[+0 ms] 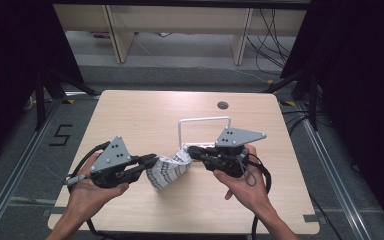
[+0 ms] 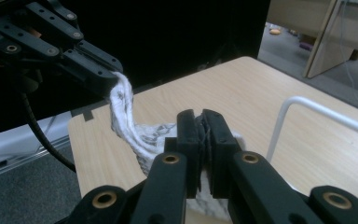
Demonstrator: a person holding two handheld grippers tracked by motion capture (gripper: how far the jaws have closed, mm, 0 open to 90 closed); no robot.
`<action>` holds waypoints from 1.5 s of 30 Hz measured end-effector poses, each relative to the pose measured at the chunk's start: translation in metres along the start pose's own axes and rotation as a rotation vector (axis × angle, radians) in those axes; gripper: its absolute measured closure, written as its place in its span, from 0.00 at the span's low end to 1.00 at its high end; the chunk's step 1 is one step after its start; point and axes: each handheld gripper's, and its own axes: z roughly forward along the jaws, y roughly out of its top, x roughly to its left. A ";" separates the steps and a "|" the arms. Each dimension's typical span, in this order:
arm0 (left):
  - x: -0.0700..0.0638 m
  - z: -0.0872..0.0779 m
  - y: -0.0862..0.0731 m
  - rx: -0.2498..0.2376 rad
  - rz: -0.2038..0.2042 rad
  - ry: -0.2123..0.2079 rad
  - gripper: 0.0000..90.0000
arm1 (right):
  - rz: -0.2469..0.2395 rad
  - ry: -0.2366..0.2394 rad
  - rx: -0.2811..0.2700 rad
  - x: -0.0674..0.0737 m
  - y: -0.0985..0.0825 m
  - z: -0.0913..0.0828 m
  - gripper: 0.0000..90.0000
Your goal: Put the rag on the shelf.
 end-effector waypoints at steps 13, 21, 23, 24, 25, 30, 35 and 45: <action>0.013 0.019 0.036 -0.040 -0.007 -0.020 0.95 | -0.021 -0.054 -0.063 -0.005 0.020 -0.029 0.97; 0.019 0.033 0.062 -0.063 0.001 -0.005 0.95 | -0.024 -0.112 -0.094 -0.015 0.029 -0.044 0.97; 0.023 0.038 0.067 -0.065 -0.009 -0.004 0.95 | -0.012 -0.124 -0.094 -0.019 0.031 -0.045 0.97; 0.025 0.039 0.068 -0.063 -0.010 -0.003 0.95 | -0.018 -0.124 -0.103 -0.023 0.032 -0.045 0.96; 0.026 0.042 0.070 -0.064 -0.015 -0.004 0.95 | 0.003 -0.131 -0.095 -0.023 0.032 -0.046 0.97; 0.035 0.055 0.080 -0.077 -0.030 0.001 0.95 | 0.020 -0.169 -0.098 -0.035 0.036 -0.048 0.97; 0.040 0.063 0.089 -0.080 -0.044 0.003 0.95 | 0.031 -0.187 -0.108 -0.043 0.040 -0.050 0.97; 0.053 0.081 0.104 -0.099 -0.072 0.024 0.95 | 0.039 -0.219 -0.127 -0.064 0.051 -0.050 0.97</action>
